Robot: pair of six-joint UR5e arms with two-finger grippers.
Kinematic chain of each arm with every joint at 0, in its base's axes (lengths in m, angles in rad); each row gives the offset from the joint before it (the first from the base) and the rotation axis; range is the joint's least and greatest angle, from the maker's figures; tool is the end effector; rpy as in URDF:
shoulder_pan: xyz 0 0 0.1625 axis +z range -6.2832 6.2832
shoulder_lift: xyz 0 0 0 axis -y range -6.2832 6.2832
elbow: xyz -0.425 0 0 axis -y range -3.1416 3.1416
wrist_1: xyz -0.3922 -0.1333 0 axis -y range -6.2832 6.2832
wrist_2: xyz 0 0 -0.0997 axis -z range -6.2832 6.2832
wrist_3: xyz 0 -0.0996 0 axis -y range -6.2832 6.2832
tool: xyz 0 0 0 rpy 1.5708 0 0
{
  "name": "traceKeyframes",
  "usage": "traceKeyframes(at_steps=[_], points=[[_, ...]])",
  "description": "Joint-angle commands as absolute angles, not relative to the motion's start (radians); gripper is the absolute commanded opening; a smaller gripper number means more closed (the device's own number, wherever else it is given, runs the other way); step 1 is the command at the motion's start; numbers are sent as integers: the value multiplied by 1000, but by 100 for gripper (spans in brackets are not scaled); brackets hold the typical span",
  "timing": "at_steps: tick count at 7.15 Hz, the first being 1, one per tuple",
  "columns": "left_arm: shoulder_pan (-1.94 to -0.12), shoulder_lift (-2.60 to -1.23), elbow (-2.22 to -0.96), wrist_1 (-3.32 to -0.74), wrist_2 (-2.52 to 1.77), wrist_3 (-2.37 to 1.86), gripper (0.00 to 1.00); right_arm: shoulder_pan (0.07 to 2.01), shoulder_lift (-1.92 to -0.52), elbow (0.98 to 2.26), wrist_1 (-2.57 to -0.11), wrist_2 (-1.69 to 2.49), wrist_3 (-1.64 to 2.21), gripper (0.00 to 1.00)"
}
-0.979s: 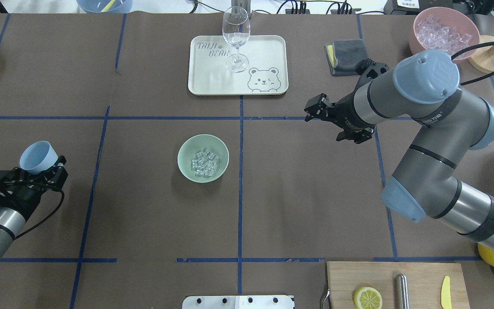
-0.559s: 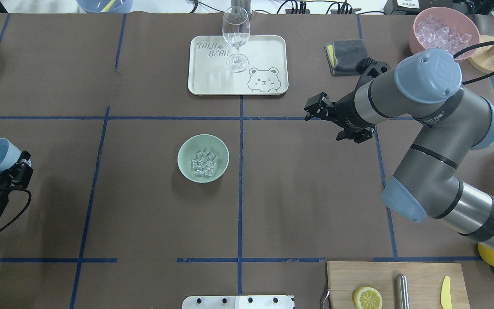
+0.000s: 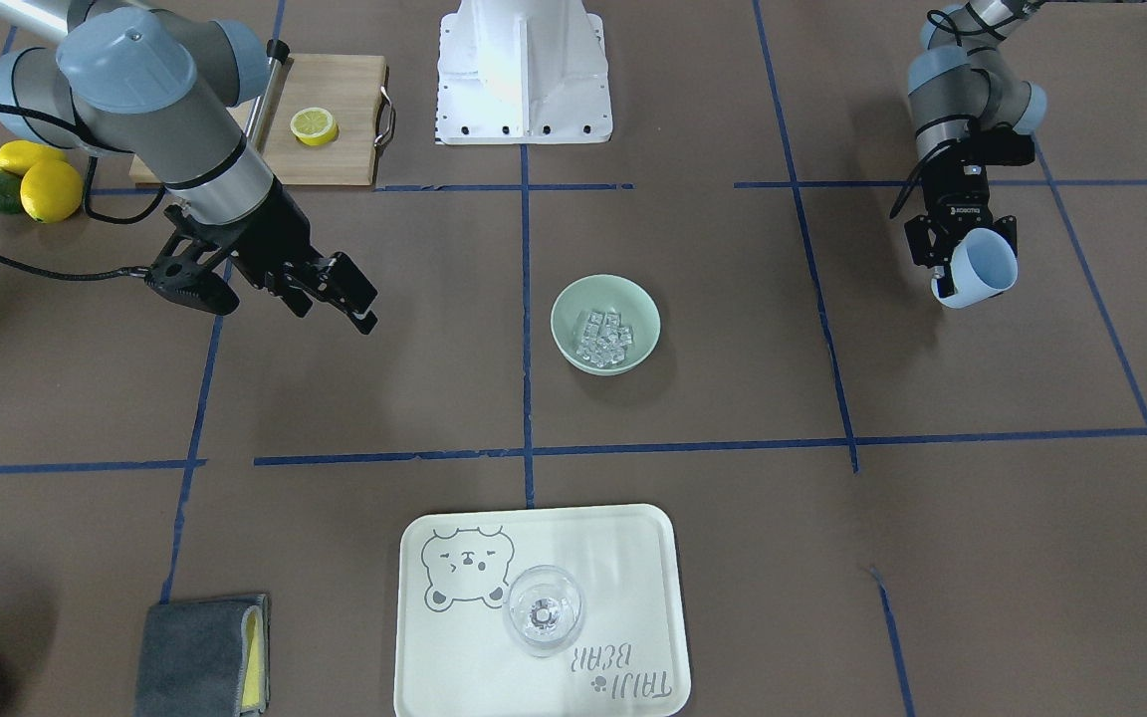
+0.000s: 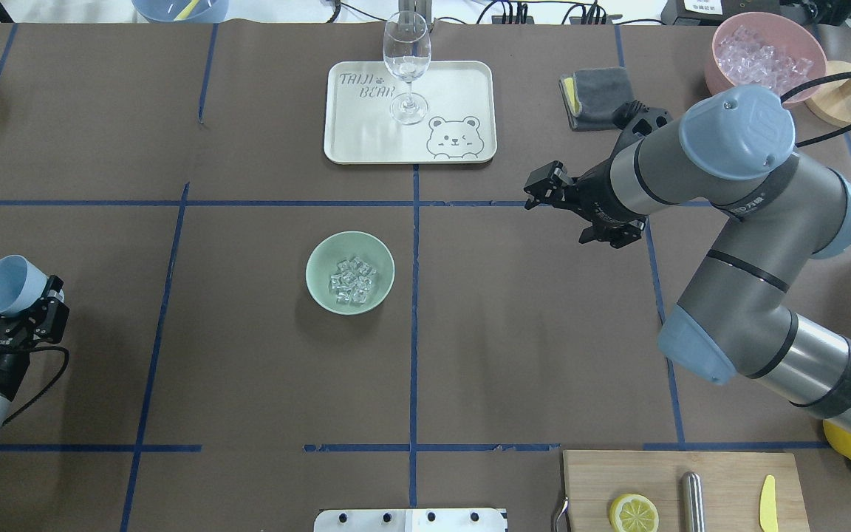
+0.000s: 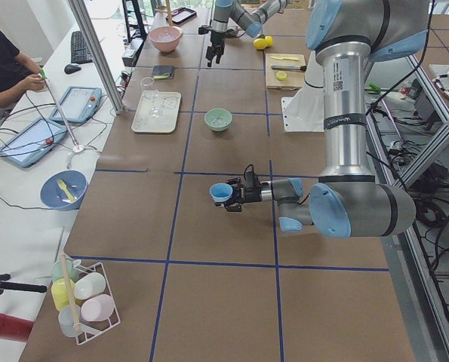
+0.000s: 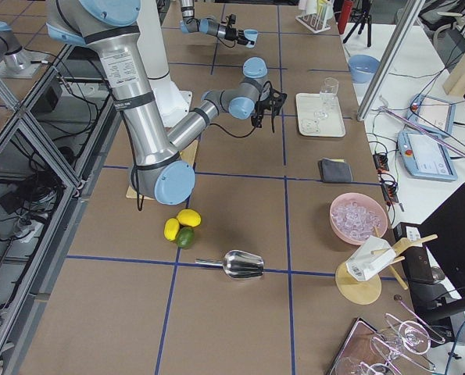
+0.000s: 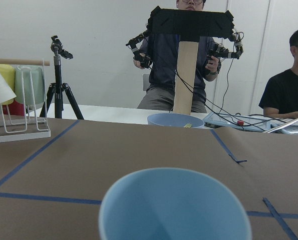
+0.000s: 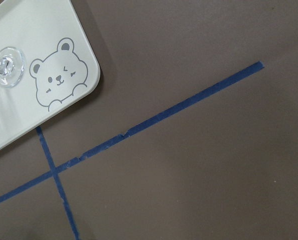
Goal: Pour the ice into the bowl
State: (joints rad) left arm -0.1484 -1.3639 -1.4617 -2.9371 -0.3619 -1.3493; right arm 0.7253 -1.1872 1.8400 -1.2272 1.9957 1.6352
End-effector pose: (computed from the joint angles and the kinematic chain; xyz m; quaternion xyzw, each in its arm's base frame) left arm 0.3282 -0.2780 0.6314 0.5592 0.3151 -0.2587 0.7219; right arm -0.3885 -0.4677 0.2840 -0.0236 -0.5019 0.2373 0.8314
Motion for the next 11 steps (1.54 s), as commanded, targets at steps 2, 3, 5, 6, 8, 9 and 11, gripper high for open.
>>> traceKeyframes(at_steps=[2, 3, 5, 6, 8, 9, 11], points=[[-130, -1365, -1447, -2913, -368, -1348, 25, 723, -1187, 1839, -1227, 1996, 1638, 100], [-129, -1365, -1444, -2913, -394, -1351, 25, 719, -1187, 1838, -1227, 1996, 1640, 100], [-129, -1364, -1431, -2913, -414, -1364, 29, 718, -1186, 1838, -1227, 1996, 1641, 100], [-129, -1364, -1425, -2915, -428, -1394, 29, 718, -1186, 1838, -1227, 1996, 1641, 100], [-130, -1355, -1416, -2916, -430, -1397, 33, 718, -1181, 1839, -1227, 1994, 1644, 100], [-130, -1351, -1416, -2922, -426, -1397, 33, 718, -1180, 1839, -1227, 1994, 1646, 100], [-132, -1347, -1411, -2925, -402, -1401, 33, 718, -1178, 1841, -1227, 1994, 1647, 100]])
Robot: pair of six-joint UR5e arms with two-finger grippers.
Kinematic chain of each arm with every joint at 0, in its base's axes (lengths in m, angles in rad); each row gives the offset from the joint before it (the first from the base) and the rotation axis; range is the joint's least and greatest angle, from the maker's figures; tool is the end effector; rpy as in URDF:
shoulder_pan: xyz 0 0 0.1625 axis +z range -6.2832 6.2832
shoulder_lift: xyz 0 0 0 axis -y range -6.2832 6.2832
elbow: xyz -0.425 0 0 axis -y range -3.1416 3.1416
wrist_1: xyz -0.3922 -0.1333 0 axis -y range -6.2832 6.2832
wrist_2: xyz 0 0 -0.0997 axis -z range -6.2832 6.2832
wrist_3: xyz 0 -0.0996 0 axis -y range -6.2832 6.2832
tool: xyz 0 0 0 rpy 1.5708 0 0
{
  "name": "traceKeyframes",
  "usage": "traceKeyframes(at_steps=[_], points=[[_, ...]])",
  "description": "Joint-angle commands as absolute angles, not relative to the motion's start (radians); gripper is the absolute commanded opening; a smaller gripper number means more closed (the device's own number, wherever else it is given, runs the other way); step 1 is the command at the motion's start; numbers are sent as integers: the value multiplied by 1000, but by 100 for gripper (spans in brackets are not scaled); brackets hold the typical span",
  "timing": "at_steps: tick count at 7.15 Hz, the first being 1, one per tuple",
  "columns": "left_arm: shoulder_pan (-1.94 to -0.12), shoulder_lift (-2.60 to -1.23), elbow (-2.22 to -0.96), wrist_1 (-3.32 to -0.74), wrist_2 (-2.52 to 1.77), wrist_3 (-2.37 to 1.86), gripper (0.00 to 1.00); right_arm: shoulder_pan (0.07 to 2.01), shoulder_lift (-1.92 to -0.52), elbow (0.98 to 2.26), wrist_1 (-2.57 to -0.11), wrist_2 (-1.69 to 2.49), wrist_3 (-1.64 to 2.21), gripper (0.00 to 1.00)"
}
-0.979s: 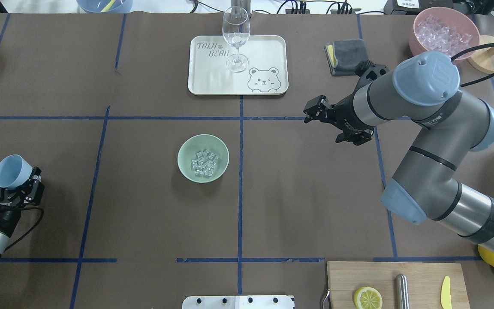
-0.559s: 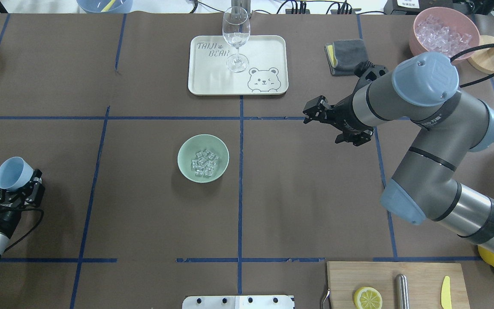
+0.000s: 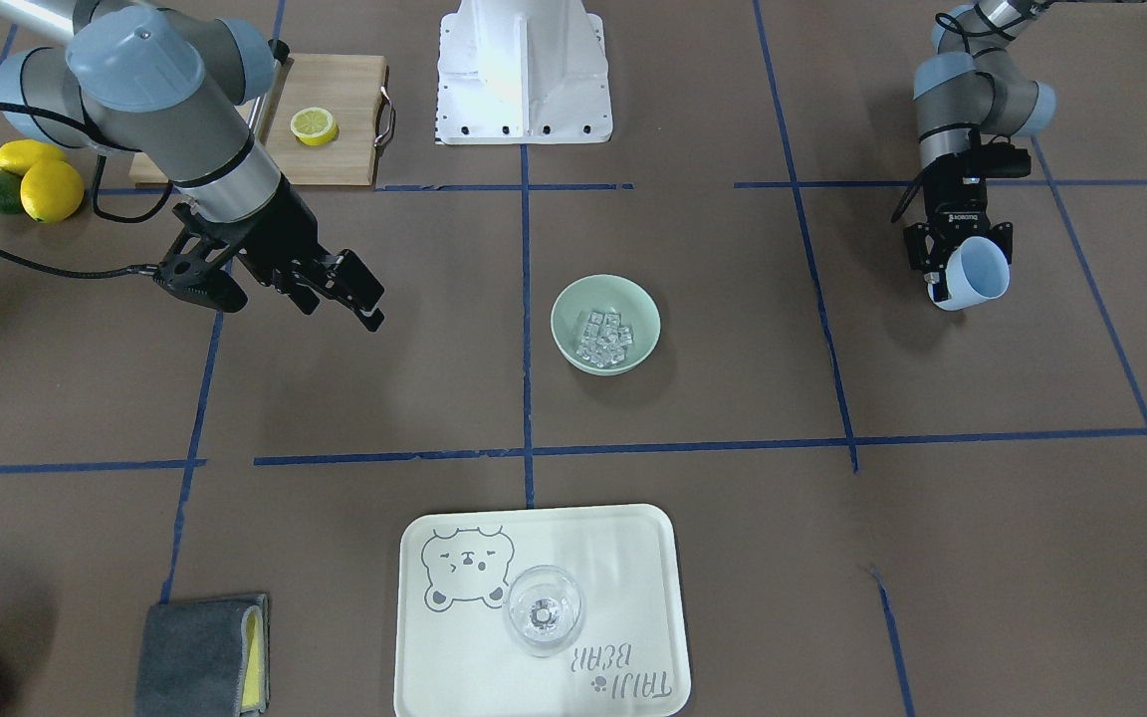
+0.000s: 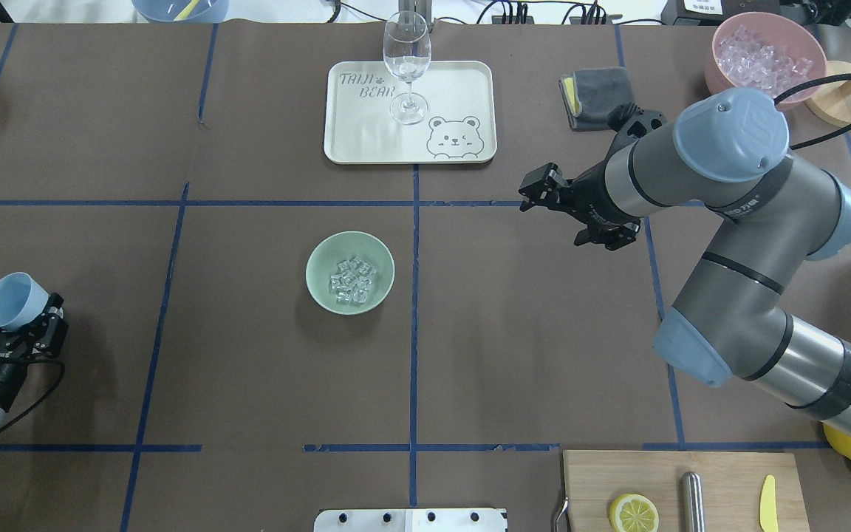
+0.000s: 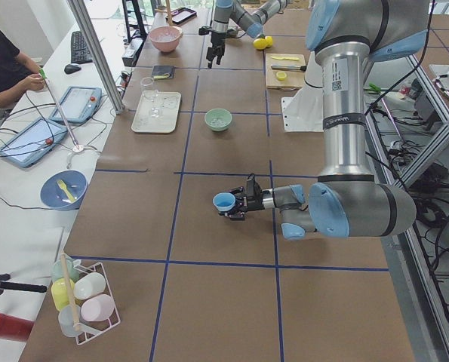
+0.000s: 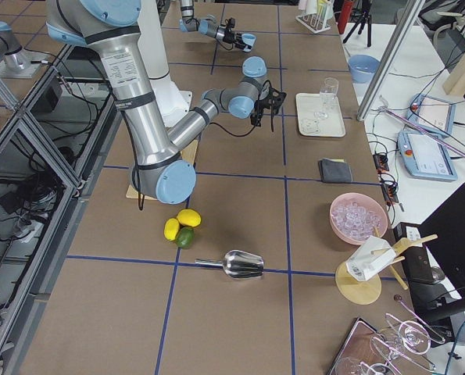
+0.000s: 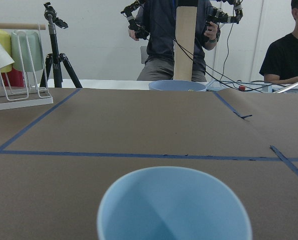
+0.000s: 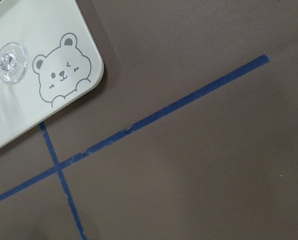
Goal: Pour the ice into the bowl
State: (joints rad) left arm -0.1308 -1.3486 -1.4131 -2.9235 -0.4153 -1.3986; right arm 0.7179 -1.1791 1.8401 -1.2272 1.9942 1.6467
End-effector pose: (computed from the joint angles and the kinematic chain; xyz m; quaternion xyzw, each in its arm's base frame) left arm 0.3276 -0.2695 0.6627 0.5364 0.3142 -0.2399 0.7457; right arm -0.3926 -0.4655 0.2791 -0.0263 -0.5048 0.2380 0.8294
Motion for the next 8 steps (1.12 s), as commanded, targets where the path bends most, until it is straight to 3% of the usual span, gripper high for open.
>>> traceKeyframes(at_steps=[1, 5, 6, 7, 8], points=[[-132, -1347, -1407, -2925, -400, -1402, 35, 718, -1178, 1842, -1227, 1994, 1647, 100], [-132, -1347, -1390, -2925, -400, -1402, 49, 718, -1175, 1847, -1227, 1996, 1649, 100], [-132, -1347, -1390, -2925, -399, -1402, 61, 718, -1175, 1847, -1227, 1996, 1649, 100], [-132, -1345, -1387, -2925, -399, -1402, 91, 718, -1175, 1847, -1227, 1996, 1649, 100], [-132, -1345, -1387, -2927, -400, -1402, 100, 716, -1177, 1845, -1227, 1996, 1649, 100]])
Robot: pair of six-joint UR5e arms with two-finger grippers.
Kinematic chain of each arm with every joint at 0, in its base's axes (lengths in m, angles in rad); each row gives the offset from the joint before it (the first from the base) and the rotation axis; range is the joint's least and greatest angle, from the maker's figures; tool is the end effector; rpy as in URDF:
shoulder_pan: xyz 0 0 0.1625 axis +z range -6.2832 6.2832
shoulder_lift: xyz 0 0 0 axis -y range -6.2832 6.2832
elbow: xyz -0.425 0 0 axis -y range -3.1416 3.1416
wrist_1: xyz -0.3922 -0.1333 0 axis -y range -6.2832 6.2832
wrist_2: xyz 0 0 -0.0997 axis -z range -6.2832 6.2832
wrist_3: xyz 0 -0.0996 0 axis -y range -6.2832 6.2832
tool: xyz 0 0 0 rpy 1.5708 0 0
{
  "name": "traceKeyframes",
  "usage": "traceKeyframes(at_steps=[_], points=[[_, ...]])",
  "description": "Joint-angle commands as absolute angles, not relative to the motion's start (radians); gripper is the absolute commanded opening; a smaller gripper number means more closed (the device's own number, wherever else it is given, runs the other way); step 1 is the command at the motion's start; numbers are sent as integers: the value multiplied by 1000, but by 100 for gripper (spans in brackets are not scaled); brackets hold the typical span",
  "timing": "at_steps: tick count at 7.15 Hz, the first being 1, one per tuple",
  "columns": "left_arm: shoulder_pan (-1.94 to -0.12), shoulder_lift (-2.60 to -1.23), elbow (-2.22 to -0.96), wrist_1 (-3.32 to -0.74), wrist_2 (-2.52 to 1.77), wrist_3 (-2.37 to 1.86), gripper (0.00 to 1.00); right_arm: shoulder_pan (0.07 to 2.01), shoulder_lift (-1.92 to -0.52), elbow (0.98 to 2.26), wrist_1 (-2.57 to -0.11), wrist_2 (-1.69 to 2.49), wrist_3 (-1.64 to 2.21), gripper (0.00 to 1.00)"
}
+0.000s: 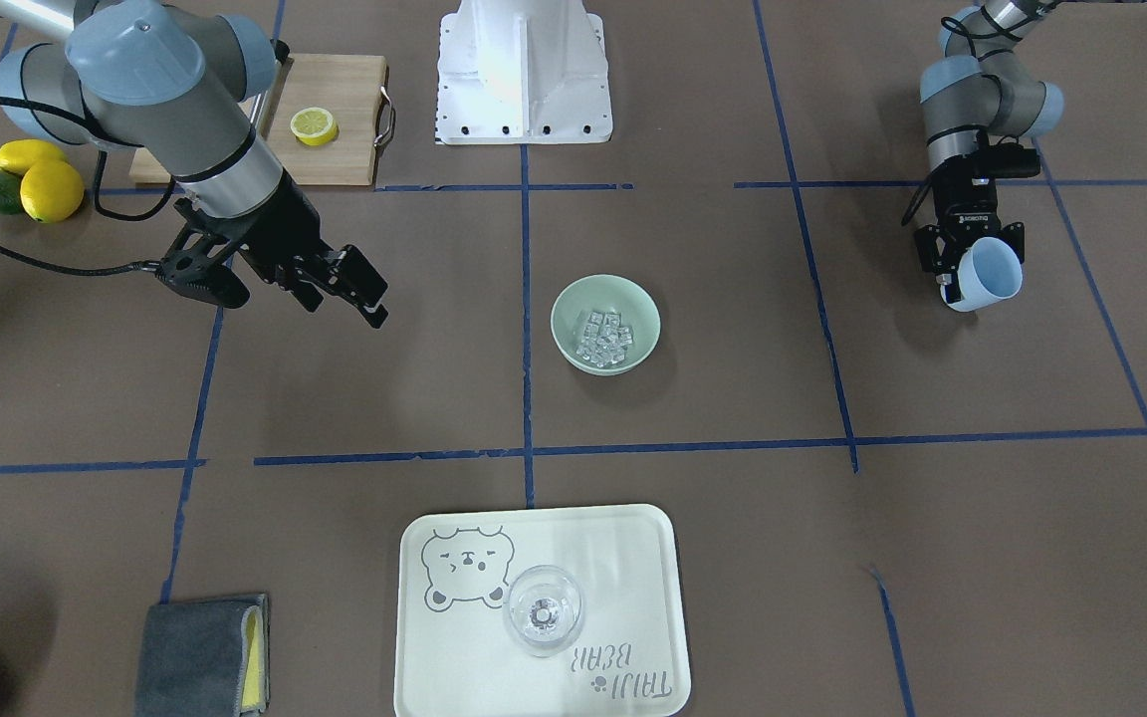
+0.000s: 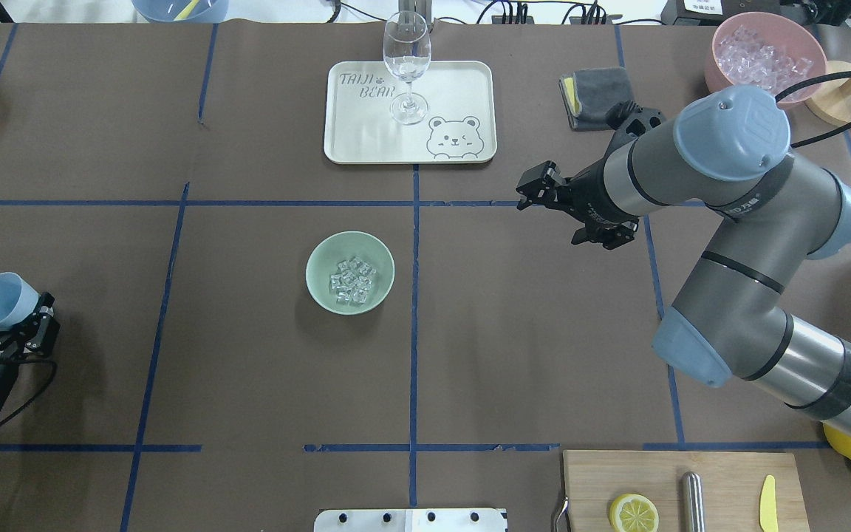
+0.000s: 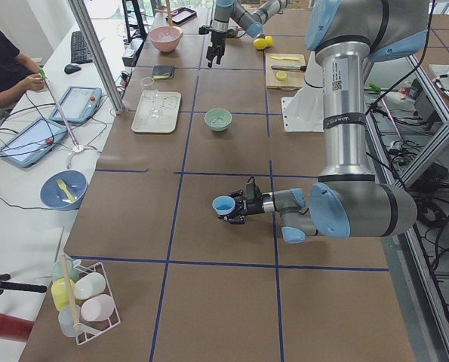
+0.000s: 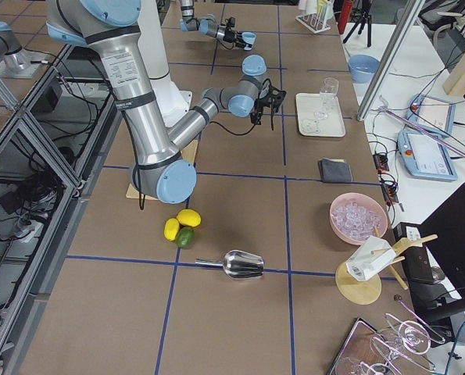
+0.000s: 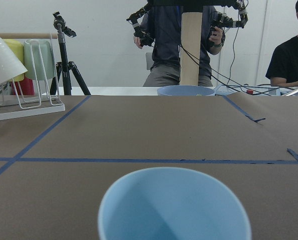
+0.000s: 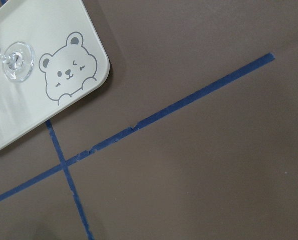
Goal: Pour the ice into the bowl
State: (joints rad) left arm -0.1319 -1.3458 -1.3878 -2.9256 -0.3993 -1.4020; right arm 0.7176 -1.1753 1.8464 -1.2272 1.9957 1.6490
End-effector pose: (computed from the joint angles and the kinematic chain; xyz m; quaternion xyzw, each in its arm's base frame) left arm 0.3222 -0.2698 0.6741 0.5434 0.3019 -0.2383 0.7462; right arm -0.3918 -0.4644 0.2740 -0.0257 -0.5088 0.2366 0.8273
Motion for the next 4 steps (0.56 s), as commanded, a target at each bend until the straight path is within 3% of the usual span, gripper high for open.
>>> traceKeyframes(at_steps=[1, 4], points=[[-132, -1344, -1387, -2927, -400, -1402, 100, 716, -1178, 1845, -1227, 1996, 1649, 100], [-133, -1293, -1413, -2963, -475, -1390, 100, 716, -1178, 1845, -1227, 1996, 1649, 100]])
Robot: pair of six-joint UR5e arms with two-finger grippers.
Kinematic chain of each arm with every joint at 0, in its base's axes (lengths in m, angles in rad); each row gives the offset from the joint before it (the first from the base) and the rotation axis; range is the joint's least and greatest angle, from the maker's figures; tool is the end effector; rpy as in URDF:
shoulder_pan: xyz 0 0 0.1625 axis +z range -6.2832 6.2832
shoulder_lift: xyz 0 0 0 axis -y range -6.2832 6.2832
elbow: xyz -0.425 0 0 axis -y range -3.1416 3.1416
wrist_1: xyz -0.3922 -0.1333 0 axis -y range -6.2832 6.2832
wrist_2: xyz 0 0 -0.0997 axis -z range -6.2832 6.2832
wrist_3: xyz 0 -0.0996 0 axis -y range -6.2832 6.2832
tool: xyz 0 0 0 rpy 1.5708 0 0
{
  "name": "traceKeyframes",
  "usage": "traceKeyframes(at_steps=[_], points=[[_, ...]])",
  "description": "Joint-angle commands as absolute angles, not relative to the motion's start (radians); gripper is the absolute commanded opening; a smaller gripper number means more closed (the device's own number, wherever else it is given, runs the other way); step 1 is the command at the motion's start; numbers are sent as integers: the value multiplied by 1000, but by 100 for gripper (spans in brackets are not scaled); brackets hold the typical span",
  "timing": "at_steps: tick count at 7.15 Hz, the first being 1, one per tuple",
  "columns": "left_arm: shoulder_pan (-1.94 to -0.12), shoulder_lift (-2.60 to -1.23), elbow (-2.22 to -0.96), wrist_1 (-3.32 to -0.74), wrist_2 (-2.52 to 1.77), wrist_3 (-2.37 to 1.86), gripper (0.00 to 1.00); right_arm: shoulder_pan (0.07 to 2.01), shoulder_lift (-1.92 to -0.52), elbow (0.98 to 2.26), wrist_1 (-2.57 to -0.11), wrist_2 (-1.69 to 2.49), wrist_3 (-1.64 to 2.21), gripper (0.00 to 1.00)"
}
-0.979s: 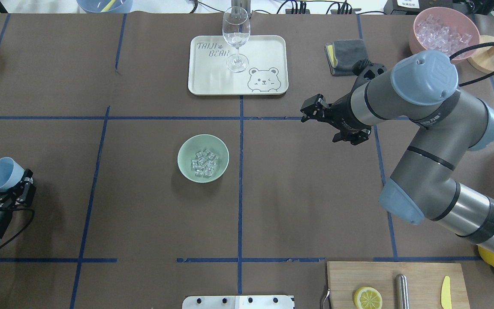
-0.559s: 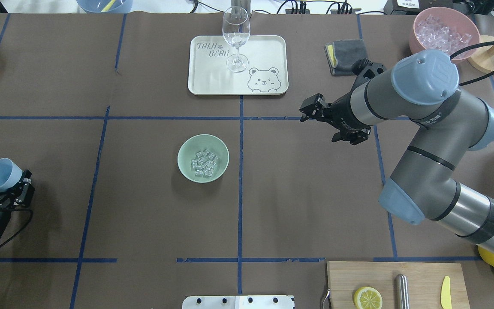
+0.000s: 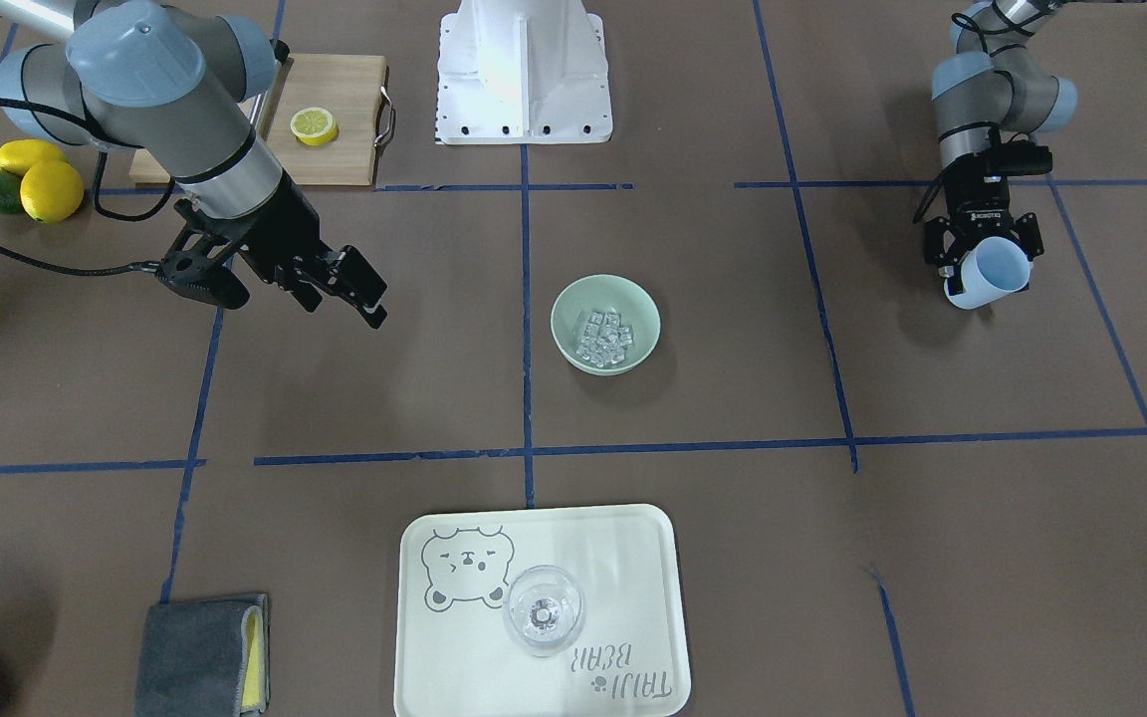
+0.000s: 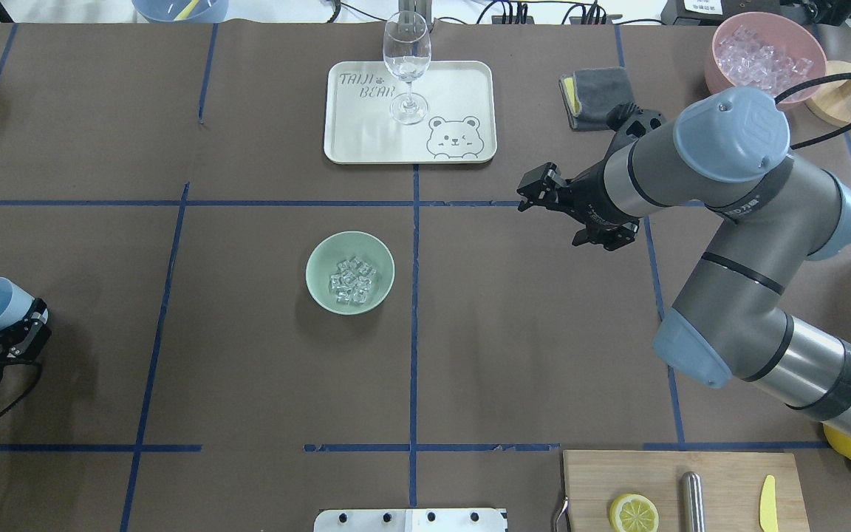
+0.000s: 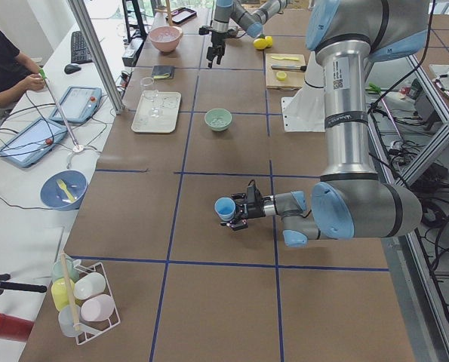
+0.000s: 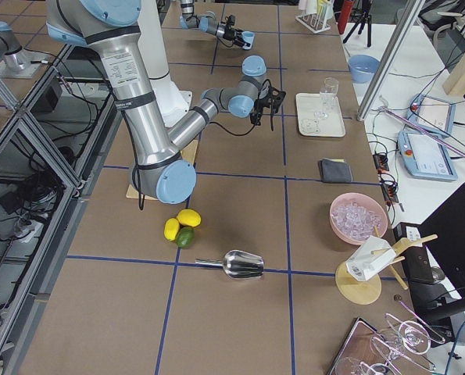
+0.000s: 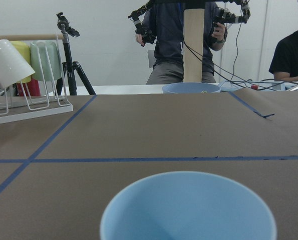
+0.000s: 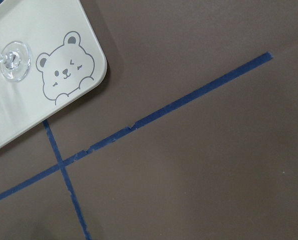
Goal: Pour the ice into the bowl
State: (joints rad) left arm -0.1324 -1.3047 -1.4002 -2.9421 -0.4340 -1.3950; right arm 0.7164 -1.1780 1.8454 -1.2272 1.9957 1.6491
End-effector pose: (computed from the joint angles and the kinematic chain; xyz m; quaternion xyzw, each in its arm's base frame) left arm 0.3041 -0.2661 0.6831 0.5331 0.3014 -0.2261 0.7575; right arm -0.3924 -0.4639 0.2761 -0.0267 -0.5073 0.2368 0.8281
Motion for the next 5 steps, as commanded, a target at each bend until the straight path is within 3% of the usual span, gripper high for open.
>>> traceKeyframes(at_steps=[1, 5], points=[[-133, -1266, -1457, -2964, -533, -1381, 100, 716, -1180, 1845, -1227, 1996, 1649, 100], [-130, -1177, -1526, -2976, -745, -1374, 100, 716, -1178, 1847, -1227, 1996, 1649, 100]])
